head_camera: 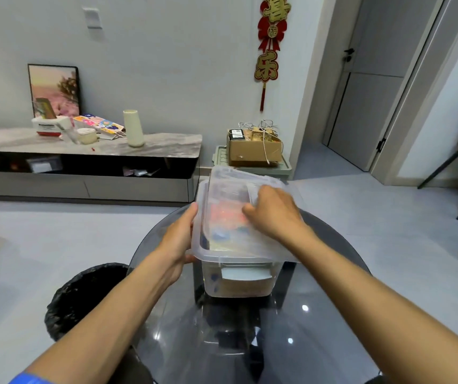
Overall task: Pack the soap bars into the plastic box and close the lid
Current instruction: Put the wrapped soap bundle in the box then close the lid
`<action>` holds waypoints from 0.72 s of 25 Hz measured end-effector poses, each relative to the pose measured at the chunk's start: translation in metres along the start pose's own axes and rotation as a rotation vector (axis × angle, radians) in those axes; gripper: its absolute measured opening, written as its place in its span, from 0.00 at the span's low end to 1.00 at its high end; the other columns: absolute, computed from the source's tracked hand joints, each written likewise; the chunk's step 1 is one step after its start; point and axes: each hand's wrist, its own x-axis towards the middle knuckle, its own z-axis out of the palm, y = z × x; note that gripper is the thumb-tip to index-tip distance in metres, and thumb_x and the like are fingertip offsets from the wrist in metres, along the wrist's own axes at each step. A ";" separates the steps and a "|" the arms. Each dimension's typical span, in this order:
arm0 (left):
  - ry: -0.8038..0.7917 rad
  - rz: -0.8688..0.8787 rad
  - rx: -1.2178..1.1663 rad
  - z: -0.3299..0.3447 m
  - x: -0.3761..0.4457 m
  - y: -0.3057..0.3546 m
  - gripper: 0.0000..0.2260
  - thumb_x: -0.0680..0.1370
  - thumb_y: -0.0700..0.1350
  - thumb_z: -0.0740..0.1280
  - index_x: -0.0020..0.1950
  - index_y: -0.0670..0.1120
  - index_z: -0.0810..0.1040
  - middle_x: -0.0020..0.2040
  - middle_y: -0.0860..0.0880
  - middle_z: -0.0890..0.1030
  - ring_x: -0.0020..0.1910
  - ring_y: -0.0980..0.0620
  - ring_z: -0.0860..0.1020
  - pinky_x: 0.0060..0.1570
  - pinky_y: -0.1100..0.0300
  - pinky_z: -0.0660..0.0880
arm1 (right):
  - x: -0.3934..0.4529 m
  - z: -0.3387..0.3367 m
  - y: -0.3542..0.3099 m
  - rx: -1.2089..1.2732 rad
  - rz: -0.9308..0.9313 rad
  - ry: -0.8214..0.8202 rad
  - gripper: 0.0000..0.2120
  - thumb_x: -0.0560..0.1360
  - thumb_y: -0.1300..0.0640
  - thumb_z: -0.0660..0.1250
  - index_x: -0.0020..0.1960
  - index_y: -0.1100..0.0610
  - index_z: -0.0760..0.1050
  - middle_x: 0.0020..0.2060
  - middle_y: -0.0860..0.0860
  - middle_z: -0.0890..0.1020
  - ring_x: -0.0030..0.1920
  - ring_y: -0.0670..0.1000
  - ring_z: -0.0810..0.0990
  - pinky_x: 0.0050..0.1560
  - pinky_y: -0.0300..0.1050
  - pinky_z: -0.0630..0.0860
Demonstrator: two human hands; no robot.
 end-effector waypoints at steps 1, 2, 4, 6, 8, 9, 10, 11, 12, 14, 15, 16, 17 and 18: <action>-0.027 -0.009 -0.024 -0.002 0.000 0.001 0.21 0.78 0.63 0.59 0.54 0.51 0.83 0.47 0.50 0.87 0.44 0.50 0.84 0.39 0.56 0.79 | 0.002 0.010 -0.009 -0.029 -0.023 0.005 0.09 0.74 0.53 0.63 0.41 0.59 0.69 0.40 0.55 0.75 0.40 0.59 0.73 0.36 0.47 0.64; -0.049 0.001 -0.018 -0.004 0.001 0.002 0.20 0.77 0.63 0.61 0.54 0.50 0.83 0.47 0.51 0.87 0.44 0.51 0.84 0.39 0.57 0.79 | 0.004 0.019 -0.016 -0.054 -0.036 0.014 0.08 0.74 0.54 0.63 0.43 0.59 0.69 0.43 0.57 0.77 0.42 0.60 0.74 0.38 0.47 0.64; -0.063 0.045 0.031 -0.003 0.003 0.000 0.17 0.77 0.59 0.64 0.54 0.49 0.83 0.47 0.51 0.87 0.43 0.52 0.85 0.40 0.57 0.80 | 0.006 0.031 -0.022 -0.093 -0.034 0.025 0.10 0.74 0.54 0.64 0.50 0.61 0.73 0.49 0.60 0.80 0.49 0.62 0.78 0.40 0.46 0.65; -0.012 0.075 0.066 -0.002 0.008 -0.003 0.10 0.78 0.51 0.66 0.52 0.47 0.82 0.47 0.48 0.87 0.43 0.50 0.85 0.45 0.53 0.80 | 0.008 0.037 -0.021 -0.099 -0.010 0.014 0.13 0.75 0.54 0.64 0.54 0.62 0.74 0.52 0.59 0.80 0.51 0.61 0.79 0.41 0.46 0.66; 0.072 0.094 0.079 0.002 0.014 -0.004 0.05 0.77 0.44 0.66 0.47 0.47 0.81 0.48 0.45 0.86 0.45 0.45 0.84 0.51 0.47 0.79 | 0.010 0.036 -0.017 -0.054 0.002 -0.029 0.10 0.76 0.53 0.63 0.51 0.60 0.74 0.50 0.59 0.81 0.50 0.61 0.79 0.42 0.47 0.69; 0.105 0.105 0.108 0.006 0.017 -0.005 0.05 0.77 0.43 0.65 0.45 0.47 0.81 0.46 0.46 0.86 0.45 0.45 0.84 0.51 0.46 0.79 | 0.014 0.033 -0.016 -0.033 0.003 -0.066 0.10 0.76 0.53 0.63 0.47 0.60 0.74 0.48 0.58 0.81 0.49 0.61 0.79 0.42 0.48 0.71; 0.126 0.120 0.141 0.009 0.019 -0.007 0.06 0.77 0.43 0.65 0.44 0.47 0.81 0.44 0.46 0.85 0.44 0.45 0.83 0.49 0.47 0.79 | 0.019 0.029 -0.013 -0.019 -0.001 -0.113 0.10 0.75 0.53 0.63 0.43 0.60 0.75 0.44 0.58 0.82 0.46 0.60 0.80 0.43 0.48 0.74; 0.135 0.146 0.175 0.010 0.021 -0.008 0.06 0.77 0.43 0.63 0.44 0.47 0.81 0.43 0.47 0.85 0.42 0.47 0.83 0.46 0.50 0.80 | 0.026 0.024 -0.010 -0.019 -0.012 -0.146 0.10 0.74 0.54 0.64 0.39 0.60 0.76 0.41 0.57 0.82 0.44 0.60 0.80 0.43 0.49 0.77; 0.130 0.179 0.223 0.009 0.024 -0.008 0.07 0.77 0.44 0.62 0.45 0.47 0.81 0.42 0.48 0.85 0.40 0.49 0.83 0.43 0.53 0.79 | 0.037 0.019 -0.007 -0.037 -0.025 -0.150 0.10 0.72 0.55 0.65 0.37 0.60 0.78 0.38 0.56 0.82 0.41 0.59 0.81 0.42 0.49 0.78; 0.060 0.218 0.329 0.002 0.034 -0.004 0.09 0.78 0.45 0.61 0.46 0.47 0.81 0.41 0.52 0.85 0.39 0.54 0.83 0.36 0.59 0.78 | 0.063 0.011 0.005 -0.129 -0.063 -0.070 0.09 0.71 0.55 0.65 0.38 0.58 0.80 0.39 0.56 0.83 0.41 0.58 0.81 0.42 0.50 0.79; -0.004 0.208 0.352 -0.003 0.041 0.001 0.10 0.78 0.45 0.61 0.48 0.47 0.82 0.42 0.52 0.86 0.40 0.55 0.84 0.36 0.60 0.78 | 0.076 0.010 0.013 -0.195 -0.087 -0.015 0.08 0.73 0.55 0.64 0.43 0.57 0.80 0.43 0.56 0.83 0.44 0.58 0.80 0.45 0.52 0.79; -0.072 0.181 0.362 -0.007 0.048 0.008 0.10 0.79 0.45 0.61 0.50 0.47 0.82 0.44 0.51 0.87 0.43 0.53 0.85 0.40 0.57 0.80 | 0.090 0.010 0.024 -0.261 -0.106 0.012 0.10 0.75 0.54 0.62 0.50 0.57 0.79 0.50 0.56 0.82 0.49 0.58 0.79 0.49 0.54 0.78; -0.130 0.150 0.374 -0.011 0.057 0.015 0.10 0.80 0.44 0.62 0.52 0.46 0.82 0.47 0.49 0.87 0.47 0.49 0.85 0.48 0.51 0.81 | 0.103 0.012 0.037 -0.320 -0.113 -0.013 0.13 0.77 0.52 0.60 0.57 0.57 0.77 0.56 0.56 0.80 0.55 0.59 0.77 0.54 0.55 0.76; -0.179 0.127 0.391 -0.013 0.066 0.021 0.10 0.80 0.44 0.62 0.55 0.46 0.82 0.50 0.47 0.87 0.49 0.46 0.84 0.54 0.46 0.80 | 0.115 0.015 0.049 -0.342 -0.109 -0.076 0.16 0.79 0.51 0.57 0.61 0.57 0.74 0.60 0.57 0.78 0.58 0.60 0.75 0.57 0.56 0.74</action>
